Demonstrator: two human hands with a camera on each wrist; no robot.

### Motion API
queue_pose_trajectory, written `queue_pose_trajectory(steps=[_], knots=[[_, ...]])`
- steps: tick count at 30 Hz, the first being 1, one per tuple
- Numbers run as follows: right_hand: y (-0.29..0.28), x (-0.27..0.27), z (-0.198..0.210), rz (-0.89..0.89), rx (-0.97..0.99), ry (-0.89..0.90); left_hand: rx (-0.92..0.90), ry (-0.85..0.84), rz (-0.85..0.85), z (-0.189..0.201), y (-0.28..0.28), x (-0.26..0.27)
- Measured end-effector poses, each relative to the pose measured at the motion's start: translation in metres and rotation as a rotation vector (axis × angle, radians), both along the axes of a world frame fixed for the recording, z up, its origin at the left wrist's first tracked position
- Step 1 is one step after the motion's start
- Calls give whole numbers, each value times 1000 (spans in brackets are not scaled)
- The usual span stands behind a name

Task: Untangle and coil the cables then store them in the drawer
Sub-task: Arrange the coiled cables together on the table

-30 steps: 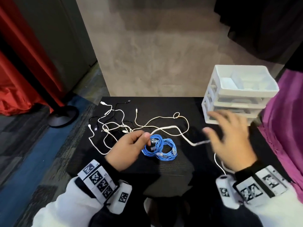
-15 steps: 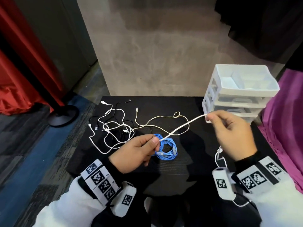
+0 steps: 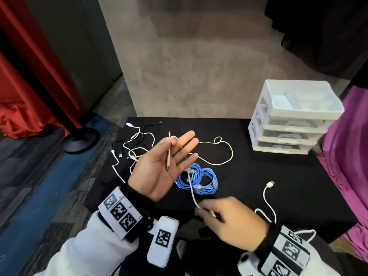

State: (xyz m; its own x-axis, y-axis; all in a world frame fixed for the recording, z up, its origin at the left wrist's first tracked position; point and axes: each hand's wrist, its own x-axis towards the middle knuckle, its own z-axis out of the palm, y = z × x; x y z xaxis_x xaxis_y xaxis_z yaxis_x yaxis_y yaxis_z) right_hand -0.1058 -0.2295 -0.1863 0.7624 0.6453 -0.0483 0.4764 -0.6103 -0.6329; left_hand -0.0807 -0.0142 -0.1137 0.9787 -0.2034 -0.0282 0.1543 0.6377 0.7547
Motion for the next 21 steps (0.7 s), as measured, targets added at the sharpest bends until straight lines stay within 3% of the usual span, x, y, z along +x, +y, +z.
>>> queue_pose_trajectory(steps=[2, 7, 11, 14, 17, 21], knots=[[1, -3, 6, 50, 20, -9, 90, -5, 43, -6, 0, -2], [-24, 10, 7, -53, 88, -29, 229, -45, 170, -10, 5, -4], [-34, 11, 19, -38, 114, 4, 787, -234, 252, -31, 7, -4], [-31, 15, 39, -50, 249, -43, 1050, -286, 13, -48, -2, -15], [-33, 37, 55, -221, 429, -129, 936, -199, -205, -50, -18, -31], [-38, 62, 48, -380, 494, -63, 514, -71, -247, -36, -33, -40]])
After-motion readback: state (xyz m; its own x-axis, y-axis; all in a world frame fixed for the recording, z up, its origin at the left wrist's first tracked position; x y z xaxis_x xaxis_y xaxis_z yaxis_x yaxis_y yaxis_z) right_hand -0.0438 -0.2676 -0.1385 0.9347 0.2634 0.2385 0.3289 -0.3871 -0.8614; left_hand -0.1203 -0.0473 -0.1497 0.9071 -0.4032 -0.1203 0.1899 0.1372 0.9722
